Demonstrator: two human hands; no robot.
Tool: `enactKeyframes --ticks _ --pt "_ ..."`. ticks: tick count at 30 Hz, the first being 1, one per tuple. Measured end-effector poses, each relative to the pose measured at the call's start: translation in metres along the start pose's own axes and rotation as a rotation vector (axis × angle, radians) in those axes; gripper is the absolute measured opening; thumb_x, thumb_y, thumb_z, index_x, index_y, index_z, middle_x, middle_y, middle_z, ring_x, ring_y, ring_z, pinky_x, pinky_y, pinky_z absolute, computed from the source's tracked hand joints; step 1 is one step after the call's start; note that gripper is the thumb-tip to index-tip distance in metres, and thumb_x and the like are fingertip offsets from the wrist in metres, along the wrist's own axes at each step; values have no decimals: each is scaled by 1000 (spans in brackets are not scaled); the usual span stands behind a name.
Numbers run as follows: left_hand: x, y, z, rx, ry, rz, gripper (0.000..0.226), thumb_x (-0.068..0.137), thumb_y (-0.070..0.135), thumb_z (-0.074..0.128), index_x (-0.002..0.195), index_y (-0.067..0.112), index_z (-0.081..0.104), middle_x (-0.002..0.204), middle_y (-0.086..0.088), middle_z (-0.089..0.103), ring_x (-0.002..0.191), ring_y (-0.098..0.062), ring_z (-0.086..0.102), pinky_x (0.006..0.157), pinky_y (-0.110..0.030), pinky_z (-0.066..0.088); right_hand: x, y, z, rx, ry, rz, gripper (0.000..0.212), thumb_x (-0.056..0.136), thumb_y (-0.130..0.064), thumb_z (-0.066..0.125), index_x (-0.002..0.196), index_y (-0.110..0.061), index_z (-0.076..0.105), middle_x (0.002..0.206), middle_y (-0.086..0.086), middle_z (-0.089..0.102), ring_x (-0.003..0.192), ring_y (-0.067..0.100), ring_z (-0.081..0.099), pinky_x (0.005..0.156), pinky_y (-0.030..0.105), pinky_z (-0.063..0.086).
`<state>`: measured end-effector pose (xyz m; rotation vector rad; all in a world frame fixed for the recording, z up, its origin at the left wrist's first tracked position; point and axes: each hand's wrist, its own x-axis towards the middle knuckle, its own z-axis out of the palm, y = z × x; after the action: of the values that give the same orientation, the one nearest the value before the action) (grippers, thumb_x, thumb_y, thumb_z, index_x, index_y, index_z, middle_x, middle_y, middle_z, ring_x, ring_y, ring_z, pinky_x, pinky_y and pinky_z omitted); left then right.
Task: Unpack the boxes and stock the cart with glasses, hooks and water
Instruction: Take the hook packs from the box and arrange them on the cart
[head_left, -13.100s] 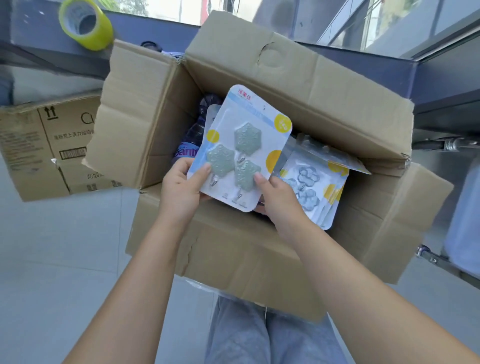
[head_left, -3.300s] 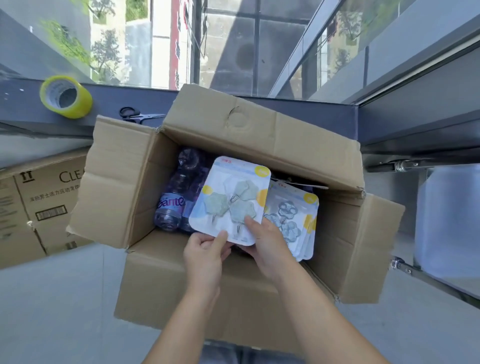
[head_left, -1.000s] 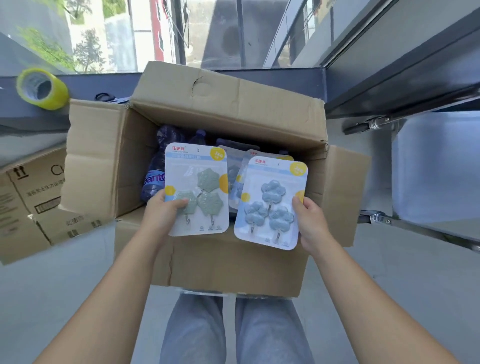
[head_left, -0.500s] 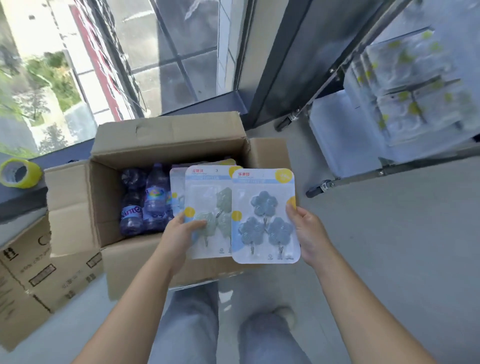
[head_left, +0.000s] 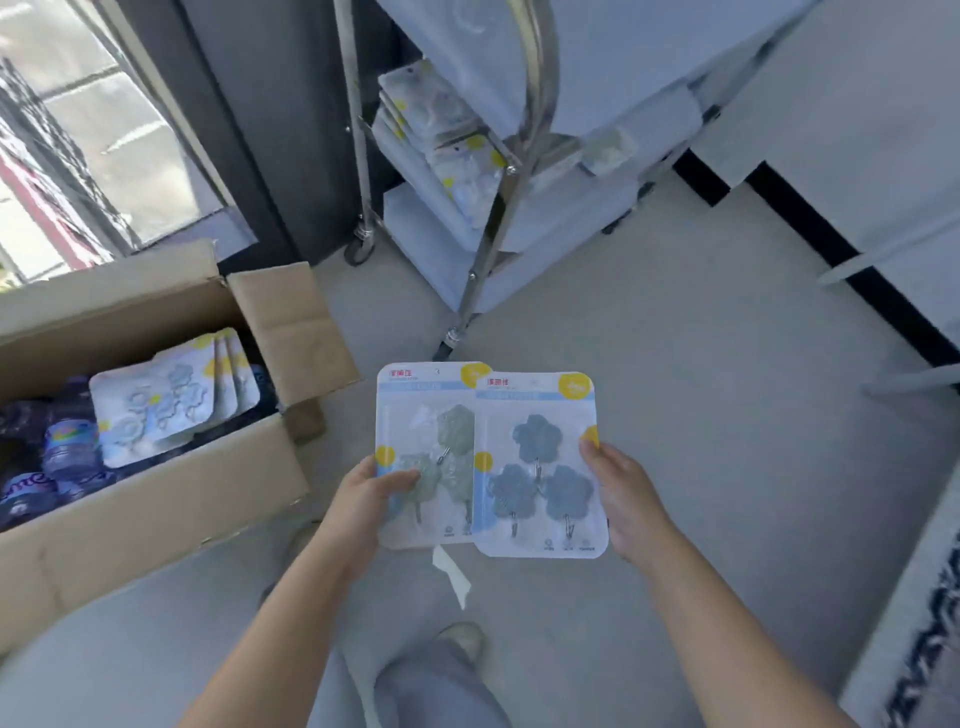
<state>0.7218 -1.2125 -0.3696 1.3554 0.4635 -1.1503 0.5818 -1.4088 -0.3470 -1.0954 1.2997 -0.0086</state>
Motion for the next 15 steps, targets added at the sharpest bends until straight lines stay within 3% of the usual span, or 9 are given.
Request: enactKeyframes --ticks 4,7,9,12,15 --pt "-1 -14 78 41 -22 -12 19 85 -6 57 94 10 63 85 -11 72 76 -29 67 72 -43 55 9 -21 -78 38 14 13 14 91 -2 46 92 -1 60 91 17 59 79 26 56 71 37 47" --pt "12 -11 120 75 -10 -11 19 85 -6 57 97 8 63 88 -12 70 75 -28 66 67 -37 54 26 -35 -118 67 -65 10 24 84 12 43 103 8 58 94 17 63 81 28 59 69 34 48" --pt "26 -5 145 82 0 -15 20 85 -5 57 99 8 63 92 -14 70 77 -30 66 74 -42 54 38 -47 -136 92 -115 -13 24 85 10 50 105 3 61 97 16 68 81 27 66 67 33 54" --pt "53 6 189 82 34 -36 25 84 -5 57 105 7 63 96 -17 67 81 -32 63 85 -50 49 70 -67 -162 173 -19 -22 29 81 3 63 109 -1 55 100 15 68 80 28 66 71 37 54" --pt "72 15 238 116 71 -17 23 83 -6 56 96 11 64 89 -12 66 72 -26 61 68 -36 52 99 -90 -193 173 26 -50 36 70 -10 70 103 -8 55 97 14 66 80 26 63 79 40 48"
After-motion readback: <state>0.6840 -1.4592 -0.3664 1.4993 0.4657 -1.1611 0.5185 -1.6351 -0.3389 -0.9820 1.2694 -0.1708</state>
